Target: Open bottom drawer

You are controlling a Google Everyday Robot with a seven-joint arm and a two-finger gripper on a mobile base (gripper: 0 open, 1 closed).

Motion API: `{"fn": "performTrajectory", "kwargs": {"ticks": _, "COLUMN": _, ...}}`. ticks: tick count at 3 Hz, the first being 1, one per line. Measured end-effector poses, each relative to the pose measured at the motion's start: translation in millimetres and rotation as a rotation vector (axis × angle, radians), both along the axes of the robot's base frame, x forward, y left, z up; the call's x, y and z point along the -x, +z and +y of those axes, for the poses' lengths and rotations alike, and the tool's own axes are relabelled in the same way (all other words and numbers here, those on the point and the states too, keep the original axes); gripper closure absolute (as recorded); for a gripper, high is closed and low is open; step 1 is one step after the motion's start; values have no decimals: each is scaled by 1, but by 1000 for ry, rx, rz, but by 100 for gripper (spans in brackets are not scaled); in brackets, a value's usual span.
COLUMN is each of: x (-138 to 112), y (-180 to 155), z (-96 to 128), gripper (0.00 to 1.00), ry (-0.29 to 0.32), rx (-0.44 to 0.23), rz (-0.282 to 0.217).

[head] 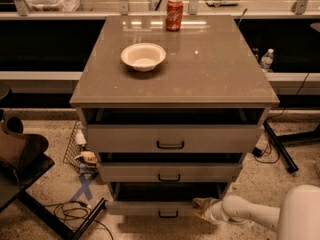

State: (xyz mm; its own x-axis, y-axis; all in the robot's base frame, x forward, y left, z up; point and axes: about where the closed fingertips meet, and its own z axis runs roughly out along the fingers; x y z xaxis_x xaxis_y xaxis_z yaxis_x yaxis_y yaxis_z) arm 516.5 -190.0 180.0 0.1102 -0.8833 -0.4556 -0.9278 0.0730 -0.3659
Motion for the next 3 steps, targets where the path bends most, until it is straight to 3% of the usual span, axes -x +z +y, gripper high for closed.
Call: {"fn": "performTrajectory", "kwargs": {"ticks": 3, "x": 16, "y": 0, "z": -11, "gripper": 100, "ry": -21, "rx": -1, "rz": 34}}
